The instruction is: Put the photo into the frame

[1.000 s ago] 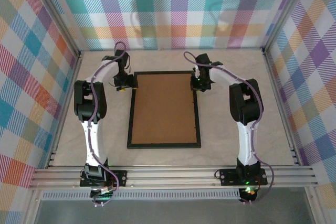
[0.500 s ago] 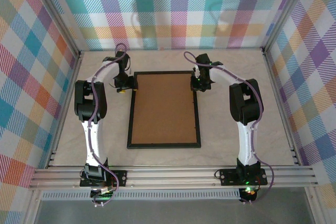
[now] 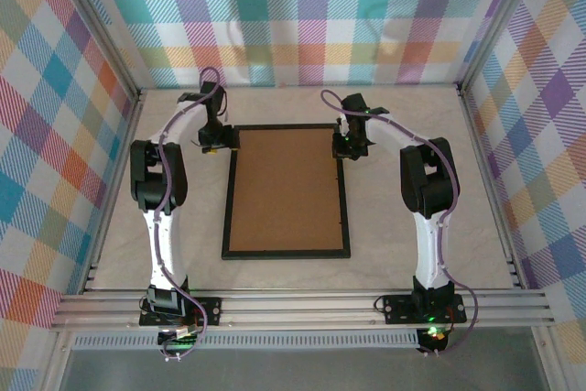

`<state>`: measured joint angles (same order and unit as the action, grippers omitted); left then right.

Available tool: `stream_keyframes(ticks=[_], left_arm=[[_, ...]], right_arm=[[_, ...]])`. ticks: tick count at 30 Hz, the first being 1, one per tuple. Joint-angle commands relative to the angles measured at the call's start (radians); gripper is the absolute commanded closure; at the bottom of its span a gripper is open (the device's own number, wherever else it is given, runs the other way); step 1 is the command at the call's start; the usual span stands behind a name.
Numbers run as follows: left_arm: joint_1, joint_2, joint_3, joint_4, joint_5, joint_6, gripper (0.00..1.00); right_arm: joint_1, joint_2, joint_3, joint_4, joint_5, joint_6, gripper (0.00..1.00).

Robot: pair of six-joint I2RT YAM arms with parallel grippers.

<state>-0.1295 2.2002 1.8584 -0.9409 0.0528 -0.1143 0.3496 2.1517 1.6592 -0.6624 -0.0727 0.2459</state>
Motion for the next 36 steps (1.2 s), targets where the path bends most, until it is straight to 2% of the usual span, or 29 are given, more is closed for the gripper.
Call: stream_keyframes(ticks=[1, 11, 18, 25, 28, 36], left_arm=[[-0.009, 0.032, 0.005, -0.032, -0.005, 0.011, 0.39], [-0.010, 0.038, -0.025, -0.024, 0.017, -0.004, 0.39], [-0.022, 0.042, -0.108, 0.000, 0.044, -0.027, 0.40], [-0.069, 0.052, -0.188, 0.045, 0.061, -0.064, 0.39], [-0.093, 0.078, -0.181, 0.047, 0.077, -0.078, 0.40], [-0.163, 0.136, -0.149, 0.018, 0.033, -0.097, 0.40]], right_arm=[[-0.004, 0.028, 0.007, -0.019, -0.016, -0.017, 0.79], [-0.003, 0.033, 0.013, -0.015, -0.026, -0.013, 0.79], [-0.003, 0.039, 0.020, -0.014, -0.032, -0.008, 0.79], [0.002, 0.059, 0.031, -0.017, -0.050, 0.032, 0.81], [0.011, 0.070, 0.031, -0.013, -0.069, 0.062, 0.82], [0.039, 0.106, 0.046, -0.021, -0.082, 0.096, 0.83]])
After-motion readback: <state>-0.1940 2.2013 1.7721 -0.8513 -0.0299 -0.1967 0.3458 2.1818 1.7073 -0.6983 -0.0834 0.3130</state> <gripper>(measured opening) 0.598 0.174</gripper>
